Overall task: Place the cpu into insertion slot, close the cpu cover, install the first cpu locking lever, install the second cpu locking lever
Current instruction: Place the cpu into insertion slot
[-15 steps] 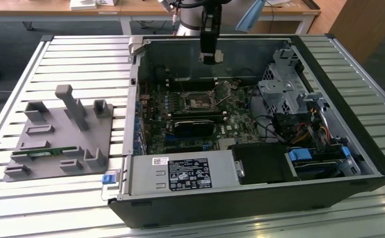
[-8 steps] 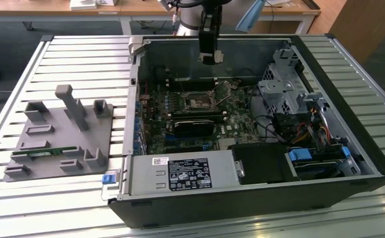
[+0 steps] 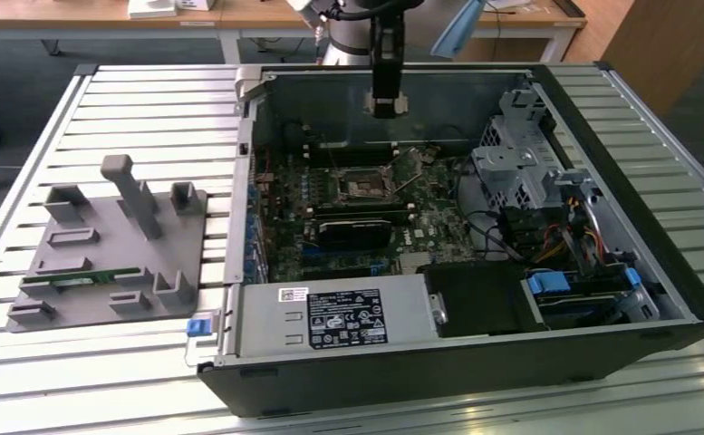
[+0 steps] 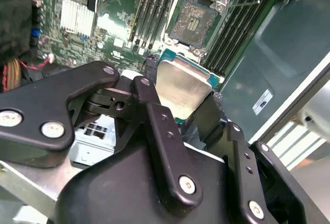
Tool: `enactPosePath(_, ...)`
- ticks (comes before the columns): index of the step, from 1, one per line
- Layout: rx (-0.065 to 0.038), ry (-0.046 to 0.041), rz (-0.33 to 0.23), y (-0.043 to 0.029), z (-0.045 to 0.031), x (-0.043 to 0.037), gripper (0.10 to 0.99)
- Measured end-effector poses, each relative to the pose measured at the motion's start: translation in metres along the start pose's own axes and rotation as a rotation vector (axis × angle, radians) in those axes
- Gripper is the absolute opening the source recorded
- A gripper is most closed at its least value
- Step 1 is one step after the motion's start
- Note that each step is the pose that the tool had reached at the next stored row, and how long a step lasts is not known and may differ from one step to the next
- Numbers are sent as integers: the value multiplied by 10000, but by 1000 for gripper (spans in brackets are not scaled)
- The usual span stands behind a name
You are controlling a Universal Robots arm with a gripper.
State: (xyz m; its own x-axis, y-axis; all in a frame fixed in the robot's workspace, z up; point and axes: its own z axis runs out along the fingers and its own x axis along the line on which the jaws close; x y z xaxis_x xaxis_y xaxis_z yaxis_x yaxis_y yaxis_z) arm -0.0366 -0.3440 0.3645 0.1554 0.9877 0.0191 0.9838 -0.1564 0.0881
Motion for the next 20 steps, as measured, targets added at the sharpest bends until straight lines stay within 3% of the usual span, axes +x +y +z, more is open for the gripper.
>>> enactPosePath(6,17,84,-931,-4,26,-1,537)
enactPosePath(14,17,69,-977,-22,121,-1,537)
enactPosePath(20,17,69,-977,-24,148,-2,537)
